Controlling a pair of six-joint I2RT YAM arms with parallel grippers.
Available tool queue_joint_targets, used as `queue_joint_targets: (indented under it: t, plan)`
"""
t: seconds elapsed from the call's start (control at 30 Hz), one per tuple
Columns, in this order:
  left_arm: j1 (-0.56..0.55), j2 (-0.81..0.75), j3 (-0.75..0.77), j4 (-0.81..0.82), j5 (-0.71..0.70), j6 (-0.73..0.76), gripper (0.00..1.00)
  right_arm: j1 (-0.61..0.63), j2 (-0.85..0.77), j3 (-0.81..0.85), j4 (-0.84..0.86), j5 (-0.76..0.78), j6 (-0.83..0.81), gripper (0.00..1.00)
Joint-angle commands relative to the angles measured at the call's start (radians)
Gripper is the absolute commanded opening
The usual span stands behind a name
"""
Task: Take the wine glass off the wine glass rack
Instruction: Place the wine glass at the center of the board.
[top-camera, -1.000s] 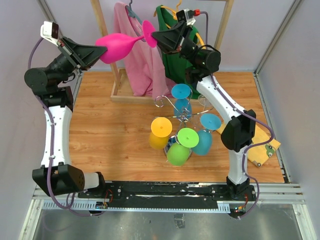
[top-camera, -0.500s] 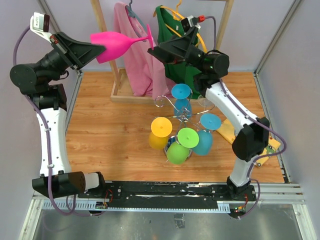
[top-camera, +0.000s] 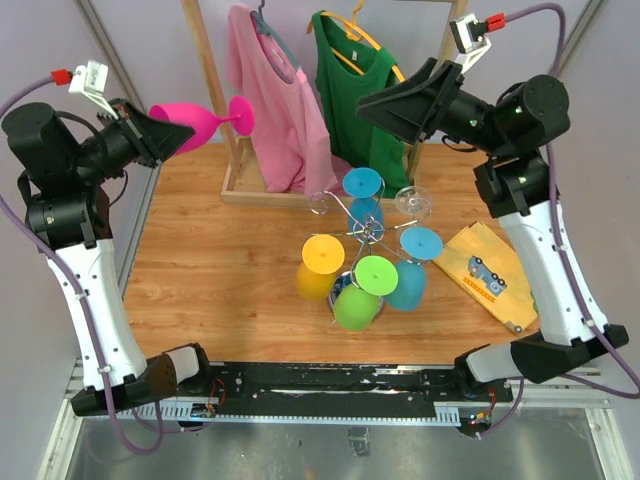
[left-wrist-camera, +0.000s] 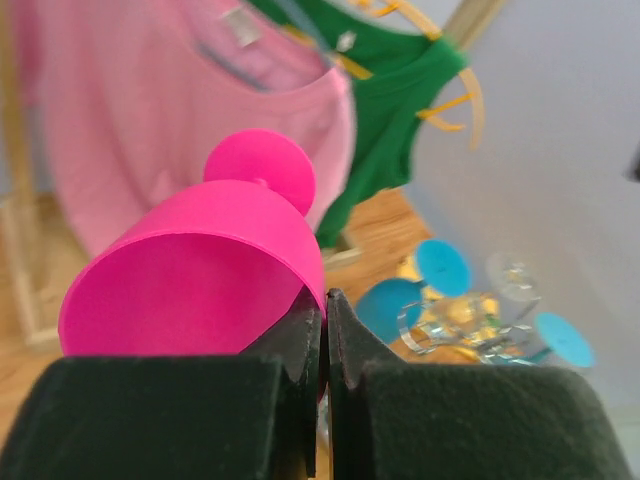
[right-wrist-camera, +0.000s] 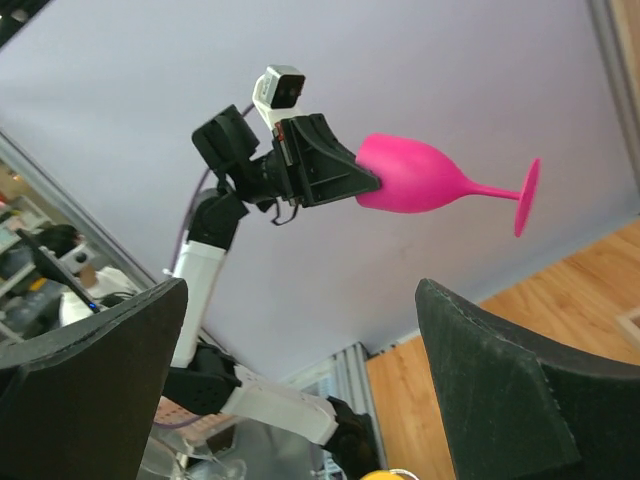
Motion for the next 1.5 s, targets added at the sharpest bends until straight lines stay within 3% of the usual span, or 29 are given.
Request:
queue_joint_targets:
  t: [0.0,0.27,0.57,1.03,1.47]
  plan:
    - [0.007,-0.030,-0.028,-0.411,-0.259,0.355,0.00,-0.040,-0.039,0.040,-0.392,0.021,-0.281,0.99]
    - [0.006,-0.013,-0.204,-0.532,-0.615,0.482,0.00,-0.078,-0.086,0.062,-0.668,0.134,-0.458,0.99]
    - [-0.053,0.141,-0.313,-0.593,-0.878,0.545,0.00,-0.093,-0.126,0.028,-0.705,0.179,-0.483,0.99]
    - [-0.118,0.356,-0.258,-0.560,-0.945,0.532,0.00,-0.096,-0.212,-0.044,-0.737,0.238,-0.519,0.98]
    - [-0.160,0.330,-0.362,-0.378,-0.899,0.491,0.00,-0.096,-0.223,-0.054,-0.736,0.243,-0.514,0.99]
